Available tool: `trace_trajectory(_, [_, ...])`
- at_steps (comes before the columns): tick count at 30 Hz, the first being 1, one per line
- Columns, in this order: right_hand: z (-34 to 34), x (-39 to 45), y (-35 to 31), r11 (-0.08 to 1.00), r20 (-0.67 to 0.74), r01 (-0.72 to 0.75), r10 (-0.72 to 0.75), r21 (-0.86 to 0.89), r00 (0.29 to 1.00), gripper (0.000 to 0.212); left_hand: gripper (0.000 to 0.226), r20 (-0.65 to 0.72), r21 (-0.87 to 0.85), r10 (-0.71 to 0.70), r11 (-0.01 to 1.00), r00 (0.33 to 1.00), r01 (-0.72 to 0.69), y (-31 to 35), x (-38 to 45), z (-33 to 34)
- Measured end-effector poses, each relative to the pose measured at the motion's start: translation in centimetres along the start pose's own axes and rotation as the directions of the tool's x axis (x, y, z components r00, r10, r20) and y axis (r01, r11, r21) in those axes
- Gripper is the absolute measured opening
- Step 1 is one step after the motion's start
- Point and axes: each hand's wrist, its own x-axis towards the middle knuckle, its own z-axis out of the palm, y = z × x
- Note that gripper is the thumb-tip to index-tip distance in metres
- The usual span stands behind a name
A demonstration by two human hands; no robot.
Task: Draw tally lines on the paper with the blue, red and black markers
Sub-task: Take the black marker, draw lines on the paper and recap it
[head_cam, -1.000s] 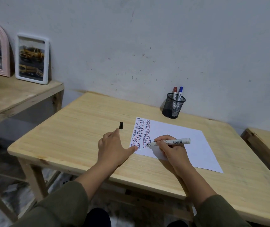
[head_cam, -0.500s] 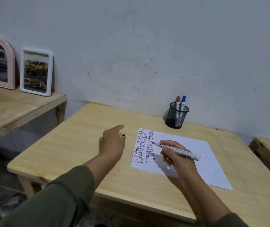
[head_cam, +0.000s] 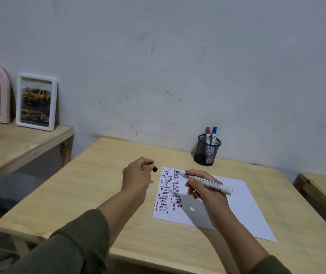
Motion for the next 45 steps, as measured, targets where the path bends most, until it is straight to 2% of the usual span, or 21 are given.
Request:
trace_trajectory(2, [0.5, -0.1, -0.7, 1.0, 0.0, 0.014, -0.014, -0.004, 1.0, 0.028, 0.014, 0.041, -0.048, -0.007, 0.999, 0.999, 0.009, 1.0, -0.2, 0.0])
trace_trajectory(6, [1.0, -0.8, -2.0, 0.998, 0.012, 0.055, -0.055, -0.026, 0.998, 0.03, 0.015, 0.137, -0.242, -0.082, 0.963, 0.987, 0.114, 2.1, -1.1, 0.0])
trace_trajectory(10, [0.9, -1.6, -3.0, 0.995, 0.026, 0.085, -0.084, -0.046, 0.996, 0.029, 0.019, 0.241, -0.322, -0.109, 0.928, 0.964, 0.185, 3.2, -2.4, 0.3])
trace_trajectory(20, [-0.4, -3.6, -4.3, 0.991, 0.008, 0.108, -0.108, -0.079, 0.994, 0.029, 0.024, 0.392, -0.325, -0.12, 0.91, 0.912, 0.259, 5.2, -5.4, 1.2])
trace_trajectory(25, [-0.7, -4.4, -5.2, 0.977, 0.029, 0.16, -0.157, -0.139, 0.987, 0.026, 0.011, 0.422, -0.32, -0.184, 0.886, 0.888, 0.336, 6.0, -6.0, 0.9])
trace_trajectory(29, [-0.3, -4.7, -5.2, 0.985, -0.001, 0.162, -0.162, -0.055, 0.987, 0.023, 0.01, 0.428, -0.423, -0.202, 0.817, 0.881, 0.392, 6.4, -6.9, 1.0])
trace_trajectory(32, [-0.2, -4.7, -5.2, 0.981, -0.016, 0.192, -0.192, 0.018, 0.981, 0.02, 0.012, 0.419, -0.515, -0.169, 0.765, 0.892, 0.387, 6.8, -7.4, 1.1])
trace_trajectory(35, [-0.6, -4.6, -5.4, 0.981, 0.01, 0.192, -0.192, 0.025, 0.981, 0.019, 0.014, 0.416, -0.524, -0.12, 0.779, 0.901, 0.346, 7.4, -7.4, 1.1])
trace_trajectory(37, [-0.9, -4.4, -5.5, 0.984, 0.067, 0.177, -0.179, 0.034, 0.982, 0.025, 0.015, 0.404, -0.519, -0.096, 0.794, 0.91, 0.315, 7.7, -6.9, 1.1])
trace_trajectory(40, [-2.1, -3.9, -5.6, 0.974, 0.189, 0.108, -0.147, 0.198, 0.971, 0.044, 0.018, 0.349, -0.542, -0.091, 0.792, 0.933, 0.28, 8.5, -5.3, 1.0])
trace_trajectory(42, [-3.0, -3.4, -6.0, 0.965, 0.248, 0.035, -0.102, 0.261, 0.963, 0.048, 0.019, 0.347, -0.522, -0.066, 0.815, 0.936, 0.251, 9.0, -4.2, 1.1])
trace_trajectory(45, [-3.8, -1.8, -6.2, 0.99, 0.196, 0.015, -0.043, 0.143, 0.98, 0.025, 0.017, 0.397, -0.478, 0.025, 0.859, 0.917, 0.184, 9.8, -2.9, 2.1])
